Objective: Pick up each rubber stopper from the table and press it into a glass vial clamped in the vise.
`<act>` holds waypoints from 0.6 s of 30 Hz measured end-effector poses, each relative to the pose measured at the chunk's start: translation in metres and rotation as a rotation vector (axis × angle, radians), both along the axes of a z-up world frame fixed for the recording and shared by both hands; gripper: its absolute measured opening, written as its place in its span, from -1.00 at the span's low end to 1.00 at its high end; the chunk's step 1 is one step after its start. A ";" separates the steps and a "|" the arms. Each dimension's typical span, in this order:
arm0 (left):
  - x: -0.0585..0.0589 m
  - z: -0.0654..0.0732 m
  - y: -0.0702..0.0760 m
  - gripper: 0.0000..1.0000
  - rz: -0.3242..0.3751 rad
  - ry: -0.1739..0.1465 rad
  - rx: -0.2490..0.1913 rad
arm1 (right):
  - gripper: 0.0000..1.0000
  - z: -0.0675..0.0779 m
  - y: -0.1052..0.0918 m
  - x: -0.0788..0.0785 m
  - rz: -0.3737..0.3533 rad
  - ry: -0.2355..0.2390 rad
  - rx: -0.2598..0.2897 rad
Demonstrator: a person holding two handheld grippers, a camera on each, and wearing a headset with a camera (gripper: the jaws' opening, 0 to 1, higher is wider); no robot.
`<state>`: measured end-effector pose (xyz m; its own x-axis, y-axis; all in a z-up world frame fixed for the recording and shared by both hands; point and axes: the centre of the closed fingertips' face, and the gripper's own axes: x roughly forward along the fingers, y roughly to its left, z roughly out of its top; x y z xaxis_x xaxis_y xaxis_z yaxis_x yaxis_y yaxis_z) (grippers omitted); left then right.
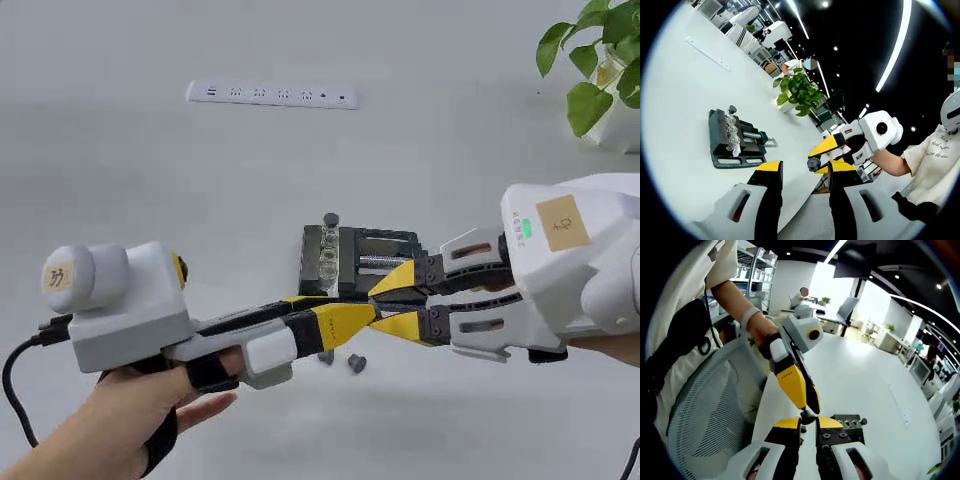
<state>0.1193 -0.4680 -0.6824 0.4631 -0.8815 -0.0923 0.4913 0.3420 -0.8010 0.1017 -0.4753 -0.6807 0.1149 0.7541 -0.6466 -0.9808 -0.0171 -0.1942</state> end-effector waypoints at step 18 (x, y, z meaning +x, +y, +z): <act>-0.012 0.008 -0.005 -0.46 -0.015 0.033 -0.061 | -0.87 0.010 0.001 -0.010 -0.039 -0.028 0.050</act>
